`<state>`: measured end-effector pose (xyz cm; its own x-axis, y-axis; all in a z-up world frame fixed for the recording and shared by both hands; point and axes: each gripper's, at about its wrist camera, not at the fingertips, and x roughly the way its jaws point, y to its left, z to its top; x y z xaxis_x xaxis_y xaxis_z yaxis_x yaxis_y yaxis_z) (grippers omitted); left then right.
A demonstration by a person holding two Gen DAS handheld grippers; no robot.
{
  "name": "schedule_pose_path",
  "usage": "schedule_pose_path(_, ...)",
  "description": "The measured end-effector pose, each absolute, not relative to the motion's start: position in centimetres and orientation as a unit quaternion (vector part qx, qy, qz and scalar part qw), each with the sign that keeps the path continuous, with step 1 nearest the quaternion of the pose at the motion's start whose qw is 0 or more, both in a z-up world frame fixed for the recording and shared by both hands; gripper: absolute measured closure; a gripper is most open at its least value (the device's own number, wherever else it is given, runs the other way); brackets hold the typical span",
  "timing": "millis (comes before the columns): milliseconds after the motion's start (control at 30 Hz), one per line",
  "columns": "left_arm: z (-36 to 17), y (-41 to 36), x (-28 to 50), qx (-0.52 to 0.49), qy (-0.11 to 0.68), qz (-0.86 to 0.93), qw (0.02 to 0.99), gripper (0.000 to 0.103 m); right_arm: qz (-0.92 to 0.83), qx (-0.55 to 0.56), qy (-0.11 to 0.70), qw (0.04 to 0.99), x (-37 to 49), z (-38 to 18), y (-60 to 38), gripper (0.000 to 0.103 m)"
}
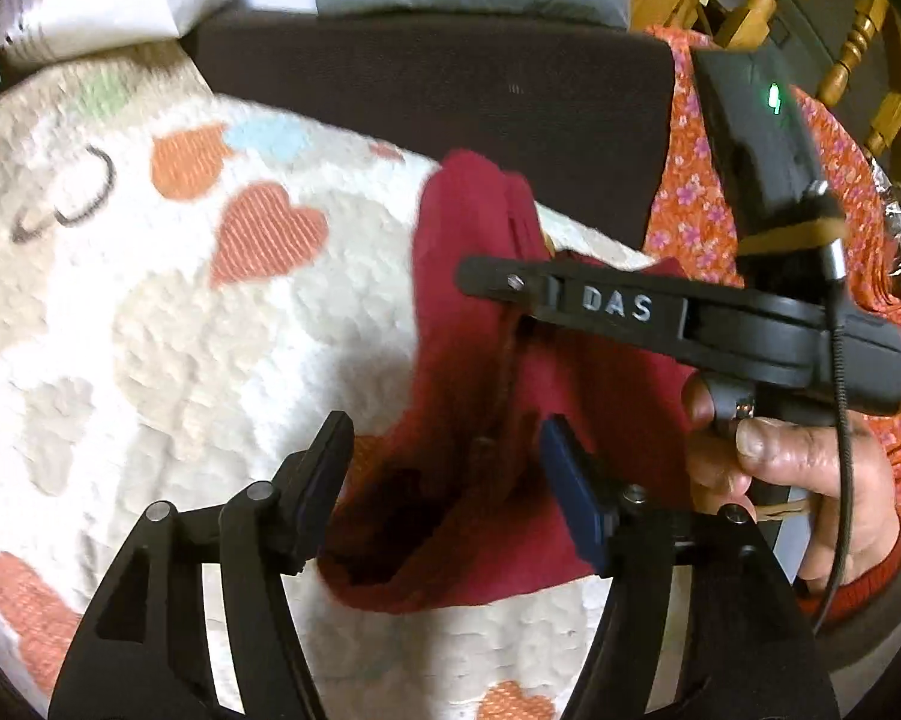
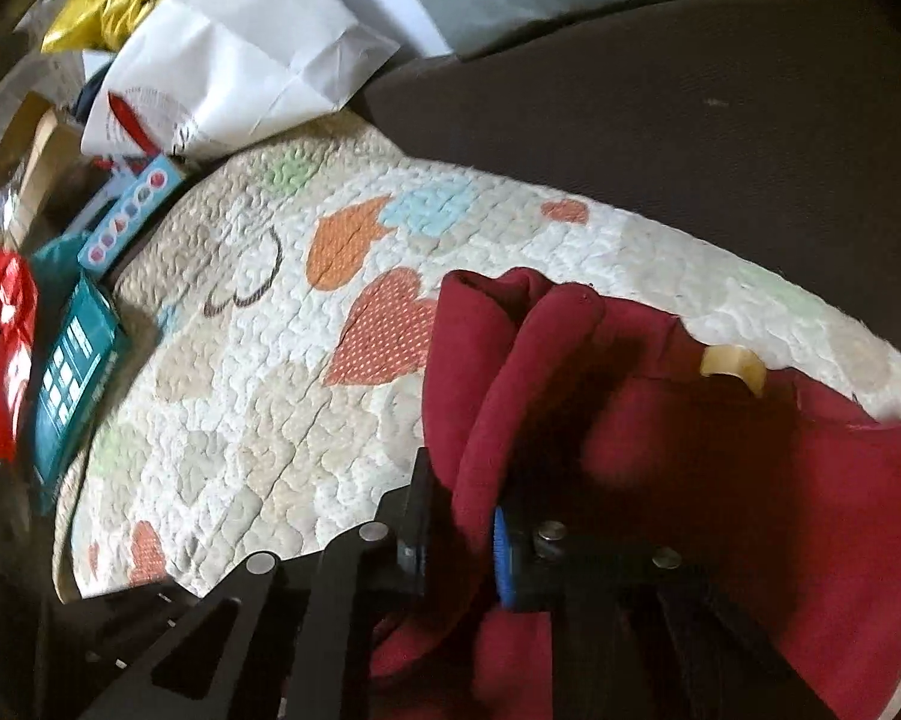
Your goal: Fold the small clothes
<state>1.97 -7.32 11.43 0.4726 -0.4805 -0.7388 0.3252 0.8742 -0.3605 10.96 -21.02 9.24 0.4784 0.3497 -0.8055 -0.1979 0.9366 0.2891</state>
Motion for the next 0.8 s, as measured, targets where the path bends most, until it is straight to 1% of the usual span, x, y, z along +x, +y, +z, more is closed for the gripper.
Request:
schedule_pose_path(67,11.5,-6.9,1.9,-0.089,0.451,-0.240,0.855,0.036,0.159,0.102,0.484,0.855,10.9,9.0,-21.9,0.089)
schedule_pose_path(100,11.4,-6.8,2.0,-0.087,0.450,-0.239,0.856,0.030,0.159,0.112,0.483,0.854,10.9,8.9,-22.1,0.089)
schedule_pose_path(133,11.0,-7.2,2.1,-0.078,0.452,-0.236,0.857,0.028,0.160,0.118,0.483,0.853,10.9,8.9,-22.3,0.089)
schedule_pose_path(167,10.7,-7.1,1.2,-0.066,0.457,-0.234,0.855,0.028,0.160,0.123,0.483,0.852,10.9,8.9,-22.3,0.089)
schedule_pose_path(300,8.8,-8.9,1.8,-0.017,0.487,-0.223,0.844,0.028,0.159,0.128,0.478,0.854,10.6,9.1,-22.4,0.089)
schedule_pose_path(367,8.3,-9.6,1.5,-0.019,0.495,-0.238,0.835,0.035,0.160,0.130,0.474,0.856,10.4,9.4,-22.5,0.089)
schedule_pose_path(400,8.5,-10.0,1.3,-0.020,0.496,-0.246,0.833,0.043,0.161,0.132,0.469,0.858,10.2,9.8,-22.7,0.090)
schedule_pose_path(500,9.5,-11.3,0.2,-0.030,0.485,-0.275,0.830,0.055,0.156,0.132,0.450,0.870,9.0,10.9,-23.7,0.090)
schedule_pose_path(700,13.4,-14.9,-2.1,-0.076,0.456,-0.350,0.815,0.055,0.132,0.117,0.403,0.898,5.8,15.1,-27.8,0.091)
schedule_pose_path(800,14.8,-18.1,-3.1,-0.091,0.450,-0.391,0.798,0.055,0.110,0.108,0.391,0.907,4.3,16.9,-30.8,0.091)
